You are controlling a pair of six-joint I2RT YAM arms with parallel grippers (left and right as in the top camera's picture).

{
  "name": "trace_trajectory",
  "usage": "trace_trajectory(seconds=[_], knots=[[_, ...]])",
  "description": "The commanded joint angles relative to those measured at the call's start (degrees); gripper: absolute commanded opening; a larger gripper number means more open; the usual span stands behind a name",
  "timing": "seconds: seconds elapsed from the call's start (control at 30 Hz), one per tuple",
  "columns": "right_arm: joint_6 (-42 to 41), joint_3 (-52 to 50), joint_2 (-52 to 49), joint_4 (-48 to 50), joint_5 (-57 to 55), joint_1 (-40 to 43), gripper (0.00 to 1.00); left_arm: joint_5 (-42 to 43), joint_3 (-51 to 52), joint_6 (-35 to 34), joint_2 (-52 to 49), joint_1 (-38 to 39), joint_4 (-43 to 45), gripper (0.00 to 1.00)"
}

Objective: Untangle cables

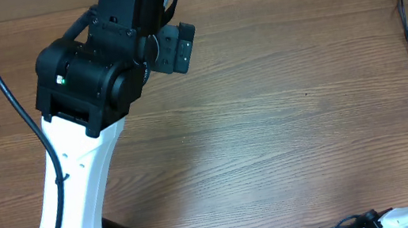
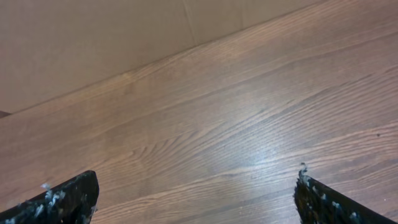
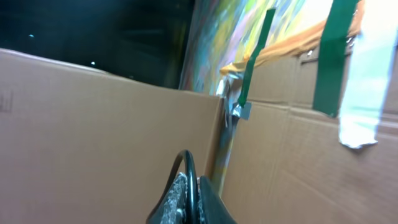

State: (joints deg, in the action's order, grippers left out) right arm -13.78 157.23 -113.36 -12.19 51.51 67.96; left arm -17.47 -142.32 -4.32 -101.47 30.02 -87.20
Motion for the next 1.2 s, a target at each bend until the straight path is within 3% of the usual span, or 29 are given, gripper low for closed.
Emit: trace_trajectory(seconds=[0.0, 0.43, 0.7, 1.0, 1.03, 1.07, 1.1, 1.17], knots=[[8.7, -1.6, -1.4, -8.5, 1.1, 0.5, 0.04, -1.2, -0.4, -1.0, 0.5, 0.4, -0.2, 1.00], [29.0, -21.7, -9.7, -26.3, -1.5, -1.4, 0.04, -1.0, -0.4, -2.6, -0.4, 0.4, -0.4, 1.00], [29.7, -41.9, -10.1, -19.6, -7.4, -6.6, 0.04, -0.9, -0.3, -3.0, -1.7, 0.4, -1.5, 1.00], [29.7, -59.7, -10.1, -11.2, -19.0, -18.2, 0.04, -1.0, -0.3, -3.0, -2.4, 0.4, -2.8, 1.00], [29.7, -61.1, -10.1, -10.8, -20.4, -20.1, 0.14, -1.0, -0.3, -3.0, -2.4, 0.4, -2.8, 1.00], [29.7, -61.7, -10.1, -10.9, -20.9, -21.3, 0.50, -1.0, -0.3, -3.0, -2.4, 0.4, -2.8, 1.00], [29.7, -61.8, -10.1, -11.3, -21.0, -22.4, 1.00, -1.0, -0.3, -3.0, -2.4, 0.4, -2.8, 1.00], [29.7, -61.5, -9.9, -12.1, -20.8, -24.4, 1.00, -1.0, -0.3, -3.0, -2.4, 0.4, -2.7, 1.00]])
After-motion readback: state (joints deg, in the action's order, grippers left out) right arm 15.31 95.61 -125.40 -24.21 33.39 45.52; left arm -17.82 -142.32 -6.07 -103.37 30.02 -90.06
